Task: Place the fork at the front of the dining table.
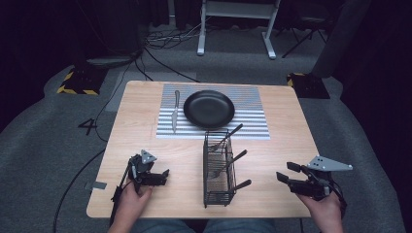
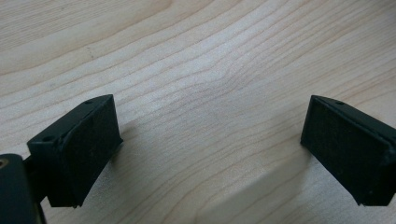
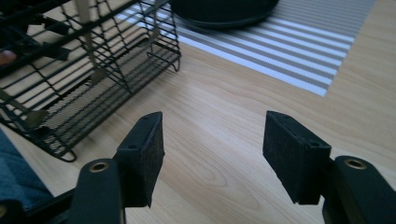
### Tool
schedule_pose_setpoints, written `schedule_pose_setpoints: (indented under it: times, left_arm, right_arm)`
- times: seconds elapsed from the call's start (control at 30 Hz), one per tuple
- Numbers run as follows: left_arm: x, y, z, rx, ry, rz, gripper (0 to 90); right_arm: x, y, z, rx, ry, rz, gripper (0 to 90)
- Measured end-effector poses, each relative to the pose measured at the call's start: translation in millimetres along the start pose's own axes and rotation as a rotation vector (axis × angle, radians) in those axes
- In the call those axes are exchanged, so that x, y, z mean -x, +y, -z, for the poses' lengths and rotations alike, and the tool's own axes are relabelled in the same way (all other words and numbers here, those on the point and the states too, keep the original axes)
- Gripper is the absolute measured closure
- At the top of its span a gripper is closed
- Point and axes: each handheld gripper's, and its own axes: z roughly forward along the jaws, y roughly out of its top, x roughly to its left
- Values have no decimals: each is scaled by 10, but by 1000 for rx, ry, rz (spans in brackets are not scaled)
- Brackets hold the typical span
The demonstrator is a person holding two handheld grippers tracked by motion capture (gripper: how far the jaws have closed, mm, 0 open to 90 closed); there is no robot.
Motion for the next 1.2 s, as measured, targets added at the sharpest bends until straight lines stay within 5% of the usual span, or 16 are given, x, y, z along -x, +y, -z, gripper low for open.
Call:
schedule_pose_setpoints:
  times: [0.1,0.7,0.83,1.2]
  left_arm:
    - [0,0,0,0,0,0,47]
    - [0,0,0,0,0,0,47]
    - [0,0,0,0,0,0,47]
    - [0,0,0,0,0,0,47]
  right_arm:
    - [-113,94,90,27,-12,63,387]
    - [-677,370,249,43,162,171,416]
    - [-774,385,194,38,194,210,420]
    - [-876,386,-89,9,291,195,454]
